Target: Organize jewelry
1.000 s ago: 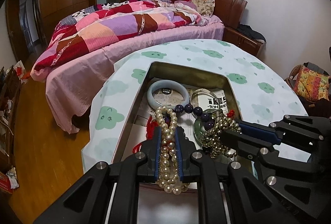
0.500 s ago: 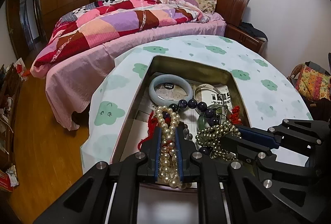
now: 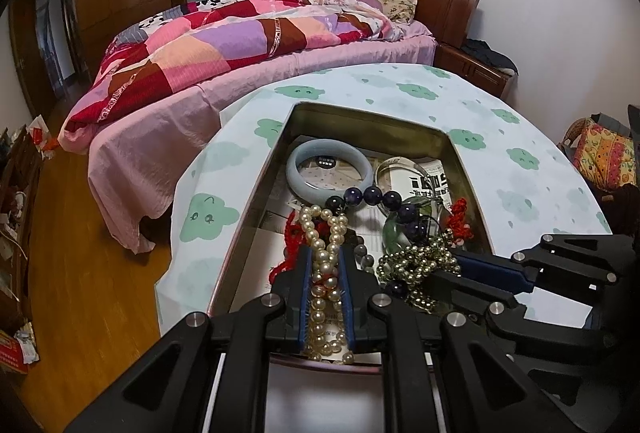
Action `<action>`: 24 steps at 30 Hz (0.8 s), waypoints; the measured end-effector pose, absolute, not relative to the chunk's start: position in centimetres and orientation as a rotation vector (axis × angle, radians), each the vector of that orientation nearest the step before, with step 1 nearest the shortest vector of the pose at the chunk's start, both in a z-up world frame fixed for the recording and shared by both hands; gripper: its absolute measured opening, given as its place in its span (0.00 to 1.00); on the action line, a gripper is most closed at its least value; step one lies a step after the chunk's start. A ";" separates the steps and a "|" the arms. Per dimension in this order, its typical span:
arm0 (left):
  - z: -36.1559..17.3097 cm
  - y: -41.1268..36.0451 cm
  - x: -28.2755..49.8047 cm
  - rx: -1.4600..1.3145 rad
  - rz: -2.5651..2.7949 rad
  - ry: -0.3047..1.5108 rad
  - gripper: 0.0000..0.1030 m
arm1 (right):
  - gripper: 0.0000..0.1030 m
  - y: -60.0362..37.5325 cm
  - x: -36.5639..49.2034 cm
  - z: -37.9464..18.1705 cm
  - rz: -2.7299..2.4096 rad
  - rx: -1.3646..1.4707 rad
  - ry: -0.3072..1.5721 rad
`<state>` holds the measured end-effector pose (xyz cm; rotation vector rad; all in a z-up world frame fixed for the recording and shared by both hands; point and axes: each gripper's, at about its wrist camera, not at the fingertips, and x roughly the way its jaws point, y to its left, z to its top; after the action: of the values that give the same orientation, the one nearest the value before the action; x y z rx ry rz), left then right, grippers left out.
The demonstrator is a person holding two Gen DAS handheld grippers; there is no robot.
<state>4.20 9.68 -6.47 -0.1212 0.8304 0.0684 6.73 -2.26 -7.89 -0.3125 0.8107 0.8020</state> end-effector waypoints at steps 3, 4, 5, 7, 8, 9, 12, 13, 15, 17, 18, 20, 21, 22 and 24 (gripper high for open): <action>-6.4 9.6 4.2 -0.122 0.068 0.826 0.12 | 0.15 -2.2 6.7 -7.9 0.802 -0.315 0.811; -6.3 9.6 4.2 -0.121 0.069 0.825 0.12 | 0.15 -2.2 6.7 -7.9 0.802 -0.314 0.811; -6.2 9.6 4.1 -0.122 0.070 0.820 0.12 | 0.15 -2.2 6.7 -7.9 0.802 -0.313 0.810; -5.9 9.7 4.0 -0.121 0.071 0.811 0.12 | 0.16 -2.3 6.8 -7.9 0.803 -0.311 0.809; -5.6 9.7 4.0 -0.116 0.075 0.804 0.13 | 0.19 -2.3 6.7 -7.8 0.805 -0.311 0.806; -5.2 9.6 3.9 -0.106 0.075 0.794 0.17 | 0.25 -2.4 6.7 -7.7 0.807 -0.309 0.804; -3.6 9.6 3.2 -0.084 0.106 0.747 0.60 | 0.57 -3.2 5.9 -6.5 0.806 -0.300 0.764; -2.6 9.7 2.7 -0.088 0.123 0.705 0.67 | 0.62 -3.7 5.6 -5.9 0.782 -0.304 0.736; -1.2 10.0 1.7 -0.108 0.115 0.651 0.70 | 0.63 -4.5 5.0 -4.8 0.756 -0.306 0.699; -0.1 10.2 1.2 -0.118 0.116 0.624 0.70 | 0.63 -5.5 4.8 -3.9 0.737 -0.290 0.678; 0.5 10.2 0.9 -0.116 0.122 0.610 0.70 | 0.64 -6.2 4.6 -3.2 0.726 -0.270 0.659; 1.3 10.2 0.6 -0.111 0.124 0.592 0.70 | 0.66 -7.1 4.5 -2.3 0.706 -0.238 0.629; 1.7 10.1 0.4 -0.109 0.125 0.586 0.70 | 0.67 -7.4 4.5 -2.0 0.700 -0.227 0.619; 2.0 9.9 0.3 -0.107 0.126 0.578 0.70 | 0.68 -7.7 4.6 -1.5 0.692 -0.211 0.607; 2.4 9.8 0.1 -0.102 0.124 0.568 0.70 | 0.68 -8.0 4.6 -0.9 0.686 -0.193 0.590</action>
<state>0.08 9.75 2.37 -0.1024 0.5678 0.1239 4.60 -8.01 -0.87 -0.1925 0.5900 0.6856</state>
